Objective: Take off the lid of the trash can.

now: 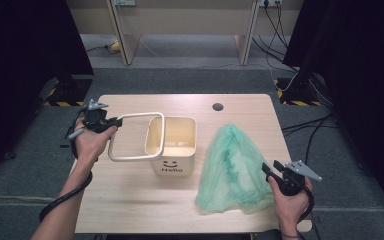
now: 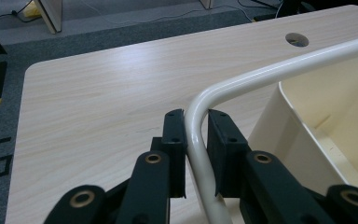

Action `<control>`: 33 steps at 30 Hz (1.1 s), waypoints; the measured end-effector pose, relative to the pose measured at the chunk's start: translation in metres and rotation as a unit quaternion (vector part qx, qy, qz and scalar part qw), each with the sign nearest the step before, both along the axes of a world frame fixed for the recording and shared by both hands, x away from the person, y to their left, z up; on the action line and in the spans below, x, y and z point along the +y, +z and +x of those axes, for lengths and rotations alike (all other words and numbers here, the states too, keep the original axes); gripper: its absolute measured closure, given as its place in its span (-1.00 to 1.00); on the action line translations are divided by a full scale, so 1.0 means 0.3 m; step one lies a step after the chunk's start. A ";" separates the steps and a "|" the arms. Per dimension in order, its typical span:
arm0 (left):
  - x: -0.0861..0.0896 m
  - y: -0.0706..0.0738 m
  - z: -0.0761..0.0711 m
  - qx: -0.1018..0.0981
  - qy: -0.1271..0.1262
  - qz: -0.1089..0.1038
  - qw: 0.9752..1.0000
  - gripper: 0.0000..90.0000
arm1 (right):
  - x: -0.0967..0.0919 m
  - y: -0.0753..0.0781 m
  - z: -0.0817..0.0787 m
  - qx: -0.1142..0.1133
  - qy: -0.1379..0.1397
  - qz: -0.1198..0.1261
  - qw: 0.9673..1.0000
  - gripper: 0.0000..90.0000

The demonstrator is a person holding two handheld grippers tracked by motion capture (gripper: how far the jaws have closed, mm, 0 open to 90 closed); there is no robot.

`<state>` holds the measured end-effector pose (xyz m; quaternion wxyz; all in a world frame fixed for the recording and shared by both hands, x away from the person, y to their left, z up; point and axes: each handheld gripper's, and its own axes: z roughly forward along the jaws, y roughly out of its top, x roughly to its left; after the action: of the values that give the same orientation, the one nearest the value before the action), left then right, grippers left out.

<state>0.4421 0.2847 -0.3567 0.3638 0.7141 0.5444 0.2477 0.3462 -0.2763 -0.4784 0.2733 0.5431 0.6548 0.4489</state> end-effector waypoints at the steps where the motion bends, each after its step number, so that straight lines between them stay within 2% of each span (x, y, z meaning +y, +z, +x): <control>1: 0.004 -0.001 -0.001 0.000 0.001 0.000 1.000 0.71 | 0.000 0.000 0.000 0.000 0.000 0.000 1.000 0.11; 33: 0.087 -0.010 -0.026 0.004 0.012 -0.006 1.000 0.71 | -0.001 0.001 -0.002 0.000 -0.002 -0.001 1.000 0.11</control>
<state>0.4342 0.3107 -0.3596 0.3631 0.7059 0.5560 0.2463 0.3457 -0.2765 -0.4780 0.2747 0.5438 0.6541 0.4483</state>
